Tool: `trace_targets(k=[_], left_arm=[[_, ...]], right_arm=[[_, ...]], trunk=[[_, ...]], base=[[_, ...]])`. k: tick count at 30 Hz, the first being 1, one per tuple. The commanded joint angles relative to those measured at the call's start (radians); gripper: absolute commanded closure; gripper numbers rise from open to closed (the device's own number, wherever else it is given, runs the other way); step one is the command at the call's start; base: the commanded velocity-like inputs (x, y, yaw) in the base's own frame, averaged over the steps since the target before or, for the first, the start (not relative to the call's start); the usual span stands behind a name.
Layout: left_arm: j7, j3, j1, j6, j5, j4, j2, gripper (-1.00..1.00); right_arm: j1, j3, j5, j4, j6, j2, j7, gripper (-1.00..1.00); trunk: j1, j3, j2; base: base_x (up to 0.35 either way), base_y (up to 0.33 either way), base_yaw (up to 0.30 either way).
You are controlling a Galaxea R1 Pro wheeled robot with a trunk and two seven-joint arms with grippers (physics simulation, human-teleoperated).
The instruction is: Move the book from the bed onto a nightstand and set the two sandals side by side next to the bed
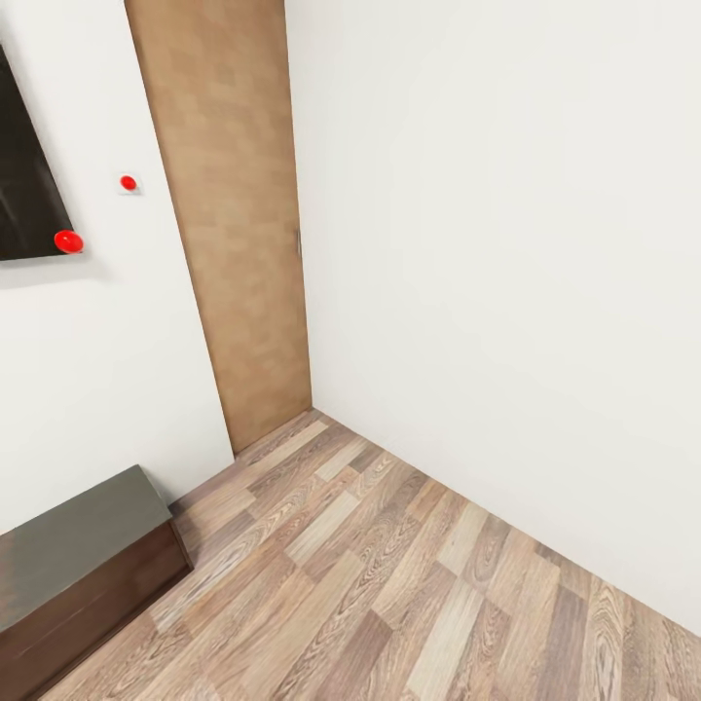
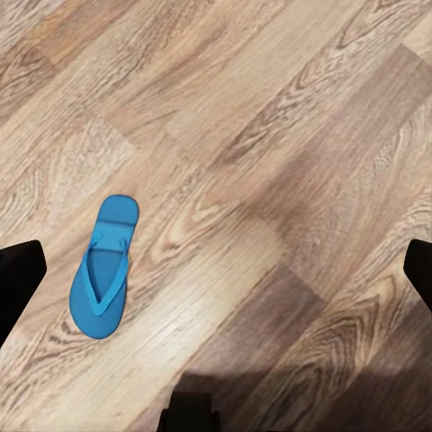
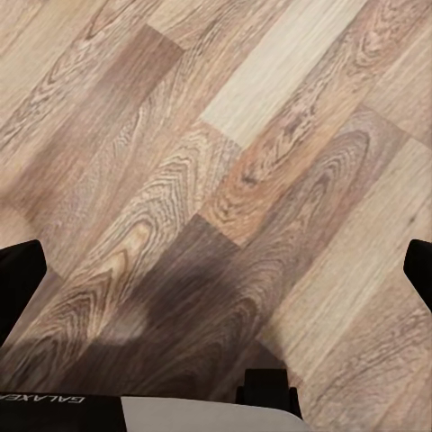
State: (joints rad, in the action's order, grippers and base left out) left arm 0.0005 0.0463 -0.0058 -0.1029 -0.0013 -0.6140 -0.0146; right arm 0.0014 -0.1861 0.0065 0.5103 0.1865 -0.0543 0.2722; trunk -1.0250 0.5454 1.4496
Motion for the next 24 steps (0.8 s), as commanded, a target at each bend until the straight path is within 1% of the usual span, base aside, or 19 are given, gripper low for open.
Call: trace_targets(k=[1, 16, 18, 20, 21, 23, 24], left_arm=[[0.000, 0.003, 0.000, -0.003, 0.000, 0.000, -0.001, -1.00], [-0.001, 0.004, -0.001, 0.001, -0.001, -0.006, 0.000, -1.00], [0.002, 0.004, -0.002, 0.005, -0.001, -0.022, 0.000, -1.00], [0.004, 0.004, -0.006, 0.018, -0.003, -0.062, -0.001, -1.00], [0.005, 0.004, -0.010, 0.046, -0.003, -0.102, -0.001, -1.00], [0.006, 0.004, -0.016, 0.098, -0.004, -0.152, -0.001, -1.00], [0.006, 0.004, -0.029, 0.189, -0.006, -0.219, -0.001, -1.00]], right_arm=[[0.000, -0.006, 0.001, 0.001, 0.001, 0.001, 0.008, -1.00], [0.000, -0.009, 0.000, 0.001, 0.001, 0.001, 0.007, -1.00], [0.000, -0.009, 0.000, 0.001, 0.001, 0.001, 0.007, -1.00], [0.000, -0.010, 0.000, 0.001, 0.001, 0.001, 0.007, -1.00], [0.000, -0.010, 0.000, 0.001, 0.001, 0.001, 0.007, -1.00], [0.000, -0.010, 0.000, 0.001, 0.001, 0.001, 0.007, -1.00], [0.000, -0.010, 0.000, 0.001, 0.001, 0.001, 0.007, -1.00]], trunk=[[0.000, 0.001, 0.000], [0.000, 0.001, 0.000], [0.000, 0.001, 0.000], [0.000, 0.001, 0.000], [0.000, 0.001, 0.000], [0.000, 0.001, 0.000], [0.000, 0.001, 0.000]], base=[[0.000, 0.000, 0.000], [0.000, 0.000, 0.000], [0.000, 0.000, 0.000], [0.000, 0.000, 0.000], [0.000, 0.000, 0.000], [0.000, 0.000, 0.000], [0.000, 0.000, 0.000]])
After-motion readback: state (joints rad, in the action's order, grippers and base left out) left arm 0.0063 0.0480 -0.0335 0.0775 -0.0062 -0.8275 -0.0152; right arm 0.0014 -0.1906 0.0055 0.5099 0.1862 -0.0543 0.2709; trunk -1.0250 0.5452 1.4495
